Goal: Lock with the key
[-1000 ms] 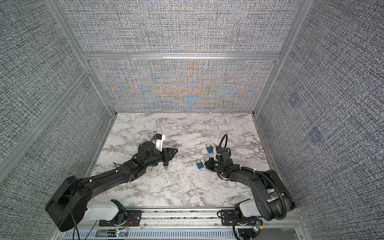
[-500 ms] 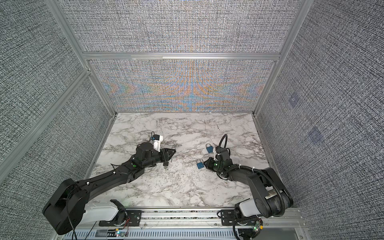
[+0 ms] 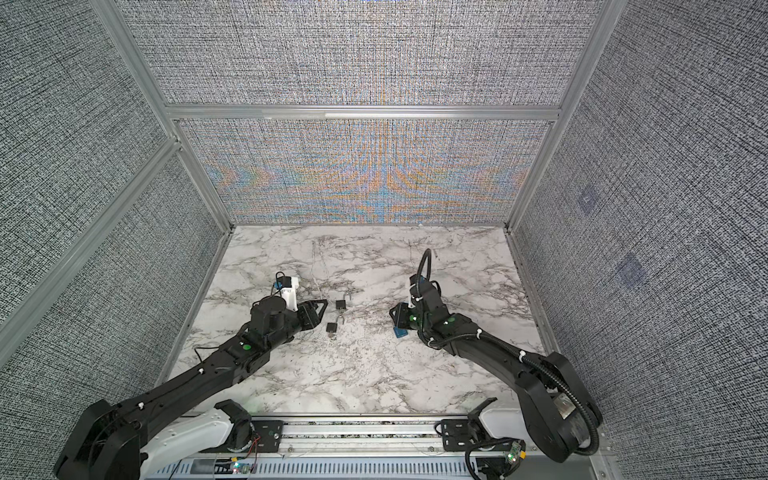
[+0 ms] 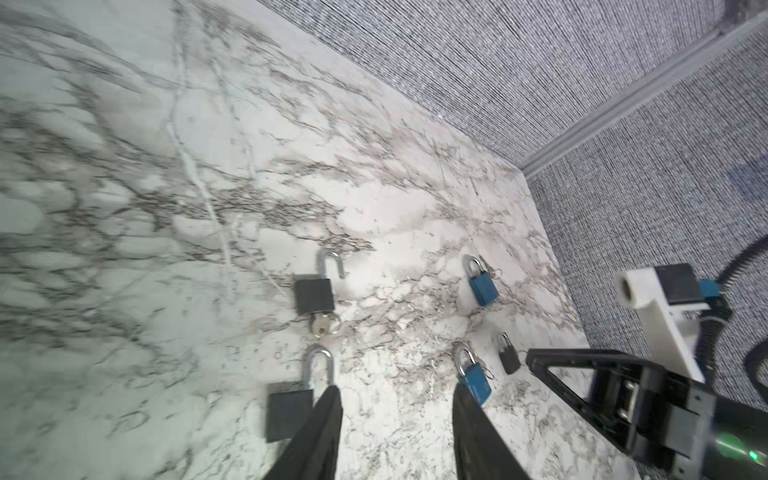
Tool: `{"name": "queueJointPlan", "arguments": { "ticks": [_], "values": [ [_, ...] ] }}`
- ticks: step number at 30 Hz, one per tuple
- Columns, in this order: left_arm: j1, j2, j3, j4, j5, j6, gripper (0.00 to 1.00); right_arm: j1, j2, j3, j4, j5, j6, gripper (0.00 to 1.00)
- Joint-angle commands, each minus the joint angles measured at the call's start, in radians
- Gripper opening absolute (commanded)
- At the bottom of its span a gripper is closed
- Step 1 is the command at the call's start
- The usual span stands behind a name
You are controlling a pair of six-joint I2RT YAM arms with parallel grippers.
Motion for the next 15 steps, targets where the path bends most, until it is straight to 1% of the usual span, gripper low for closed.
{"name": "queueJointPlan", "arguments": {
  "ticks": [1, 8, 12, 15],
  "values": [
    [0.047, -0.044, -0.031, -0.040, -0.002, -0.001, 0.47, 0.055, 0.068, 0.081, -0.069, 0.105, -0.031, 0.32],
    [0.174, -0.140, -0.109, -0.057, 0.088, -0.043, 0.47, 0.141, 0.280, 0.296, -0.070, 0.145, -0.035, 0.39],
    [0.223, -0.195, -0.137, -0.058, 0.113, -0.052, 0.49, 0.169, 0.398, 0.408, -0.065, 0.163, -0.038, 0.42],
    [0.248, -0.221, -0.142, -0.063, 0.125, -0.044, 0.50, 0.182, 0.484, 0.485, -0.062, 0.173, -0.035, 0.47]
  ]
}}
